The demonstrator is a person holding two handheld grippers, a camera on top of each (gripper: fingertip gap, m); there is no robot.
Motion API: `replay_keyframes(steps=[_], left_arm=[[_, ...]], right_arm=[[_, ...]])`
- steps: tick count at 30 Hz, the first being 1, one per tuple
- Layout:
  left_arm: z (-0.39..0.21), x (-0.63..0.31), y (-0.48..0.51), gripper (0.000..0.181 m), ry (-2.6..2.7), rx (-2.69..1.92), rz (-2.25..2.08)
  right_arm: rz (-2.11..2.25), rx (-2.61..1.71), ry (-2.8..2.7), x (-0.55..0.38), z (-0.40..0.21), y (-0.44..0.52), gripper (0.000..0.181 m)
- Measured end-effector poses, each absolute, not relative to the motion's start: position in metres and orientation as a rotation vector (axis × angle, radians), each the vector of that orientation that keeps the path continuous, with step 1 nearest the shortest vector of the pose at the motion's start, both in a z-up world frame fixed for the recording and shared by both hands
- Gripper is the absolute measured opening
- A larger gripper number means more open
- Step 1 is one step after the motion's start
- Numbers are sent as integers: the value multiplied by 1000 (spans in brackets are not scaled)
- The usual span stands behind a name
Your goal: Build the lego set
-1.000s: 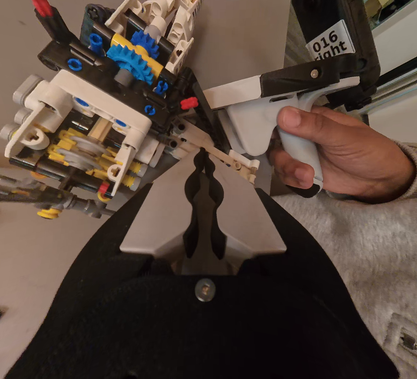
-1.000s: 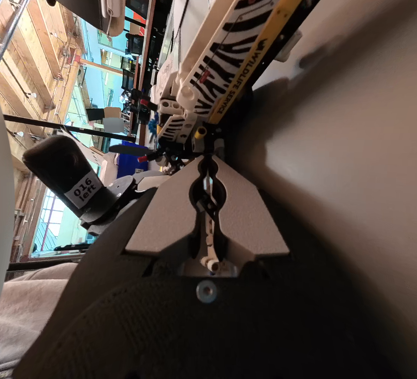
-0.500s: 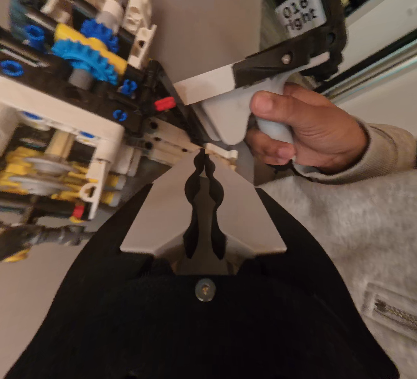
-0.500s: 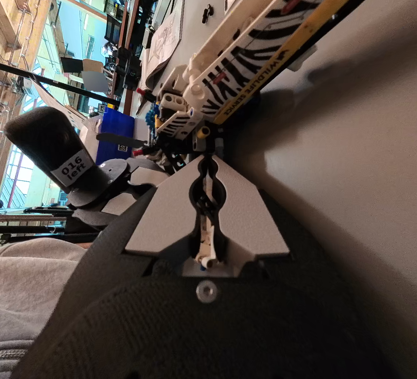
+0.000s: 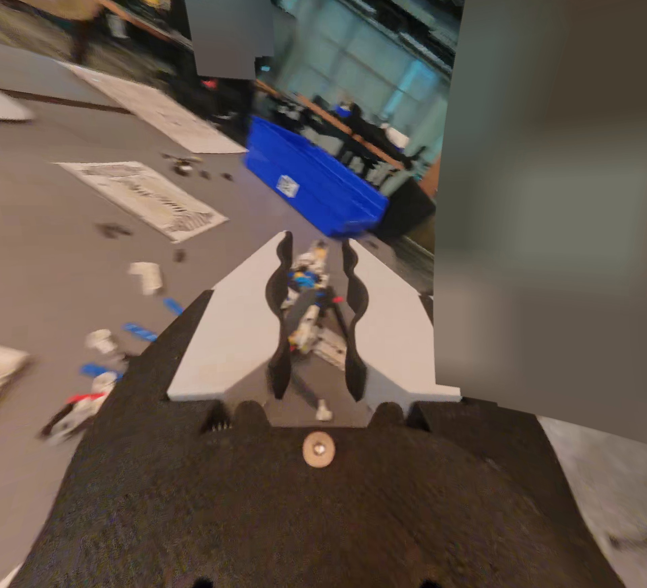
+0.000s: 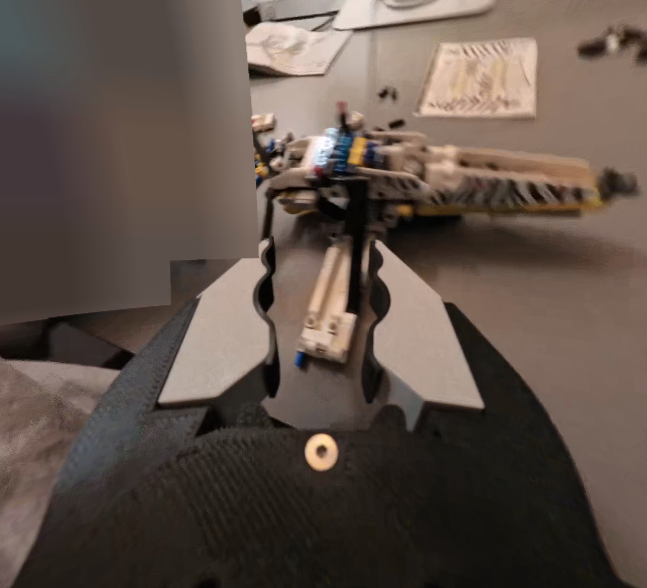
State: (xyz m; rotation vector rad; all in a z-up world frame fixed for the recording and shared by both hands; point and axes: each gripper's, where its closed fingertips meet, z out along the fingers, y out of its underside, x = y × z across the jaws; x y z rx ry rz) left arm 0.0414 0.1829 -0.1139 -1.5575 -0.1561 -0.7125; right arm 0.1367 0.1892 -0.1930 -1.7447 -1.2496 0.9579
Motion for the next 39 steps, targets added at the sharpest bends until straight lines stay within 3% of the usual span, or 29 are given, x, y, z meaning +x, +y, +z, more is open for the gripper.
replay_keyframes(steps=[1, 8, 13, 20, 28, 35, 39], left_arm=[[-123, 34, 185, 33, -189, -1595, -659], [-156, 55, 196, 41, -168, -1739, -708], [-181, 81, 192, 32, -120, -1869, -866], [-177, 92, 189, 30, -70, -1852, -904], [-176, 97, 187, 34, -65, -1839, -971], [-191, 101, 190, 32, -31, -1931, -876], [-196, 102, 189, 18, -33, -1958, -881]], right_arm=[[877, -1676, -1322, 129, -193, 178, 55], [559, -1704, -1486, 99, -226, 170, 100], [418, -1830, -1414, 106, -239, 188, 106], [500, -1815, -1507, 114, -234, 174, 109], [580, -1609, -1385, 144, -188, 206, 95], [1115, -1693, -1676, 140, -214, 200, 103], [1305, -1633, -1824, 144, -218, 193, 100]])
